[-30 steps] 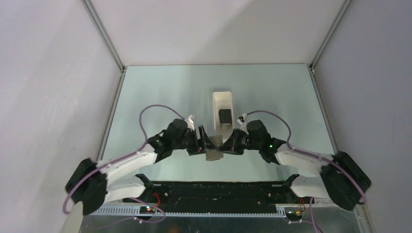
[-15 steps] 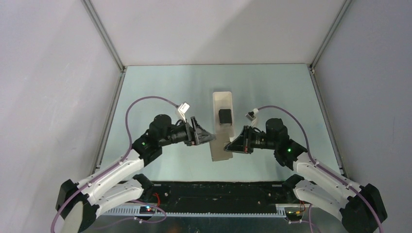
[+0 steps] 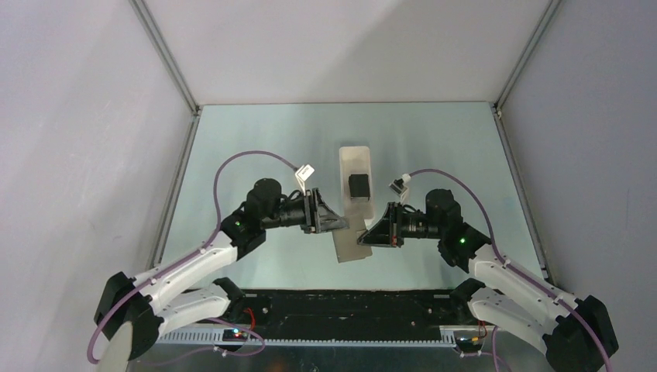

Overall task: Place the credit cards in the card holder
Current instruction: Open the card holder at the center of the board.

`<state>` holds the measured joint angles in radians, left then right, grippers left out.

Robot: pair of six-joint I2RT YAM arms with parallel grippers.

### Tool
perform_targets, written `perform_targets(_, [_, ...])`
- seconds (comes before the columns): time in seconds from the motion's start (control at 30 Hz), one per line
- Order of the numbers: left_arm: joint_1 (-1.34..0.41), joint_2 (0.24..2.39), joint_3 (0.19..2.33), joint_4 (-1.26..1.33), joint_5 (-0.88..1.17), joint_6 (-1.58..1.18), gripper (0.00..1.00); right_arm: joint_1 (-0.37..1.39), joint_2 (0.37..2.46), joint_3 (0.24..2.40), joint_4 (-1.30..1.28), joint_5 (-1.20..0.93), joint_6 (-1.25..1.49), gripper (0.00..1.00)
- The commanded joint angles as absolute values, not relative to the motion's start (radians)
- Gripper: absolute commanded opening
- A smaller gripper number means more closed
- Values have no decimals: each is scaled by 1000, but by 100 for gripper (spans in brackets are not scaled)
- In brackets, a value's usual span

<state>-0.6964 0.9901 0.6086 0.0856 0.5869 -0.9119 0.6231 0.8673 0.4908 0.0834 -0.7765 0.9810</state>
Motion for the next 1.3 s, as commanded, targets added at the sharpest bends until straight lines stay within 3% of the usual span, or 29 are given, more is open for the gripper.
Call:
perform_targets(0.0, [-720, 1012, 673, 175, 671, -908, 51, 618, 864, 535, 179, -802, 1021, 1])
perform_targets(0.17, [-723, 1019, 666, 192, 688, -923, 35, 618, 882, 537, 229, -801, 1047, 2])
perform_targets(0.23, [-724, 1020, 666, 197, 699, -922, 23, 617, 887, 540, 234, -800, 1048, 3])
perform_targets(0.27, [-724, 1019, 667, 197, 700, -922, 9, 616, 888, 542, 231, -798, 1046, 4])
perform_targets(0.3, [-723, 1019, 669, 198, 700, -922, 4, 614, 890, 549, 228, -798, 1037, 7])
perform_targets(0.4, [-723, 1017, 675, 193, 667, -906, 0, 608, 885, 570, 176, -785, 1002, 34])
perform_targets(0.5, [-725, 1002, 679, 170, 604, -883, 0, 578, 867, 603, 53, -740, 953, 69])
perform_targets(0.57, [-729, 970, 688, 127, 541, -816, 0, 544, 850, 628, -64, -707, 922, 82])
perform_targets(0.63, [-745, 924, 712, 46, 442, -693, 0, 509, 835, 648, -150, -693, 904, 89])
perform_targets(0.87, [-852, 765, 783, -125, 103, -242, 0, 429, 833, 699, -306, -723, 898, 93])
perform_targets(1.03, [-1087, 712, 809, -133, -354, 225, 0, 413, 844, 760, -321, -763, 941, 99])
perform_targets(1.27, [-1458, 836, 815, 31, -927, 875, 0, 408, 887, 830, -193, -853, 1079, 99])
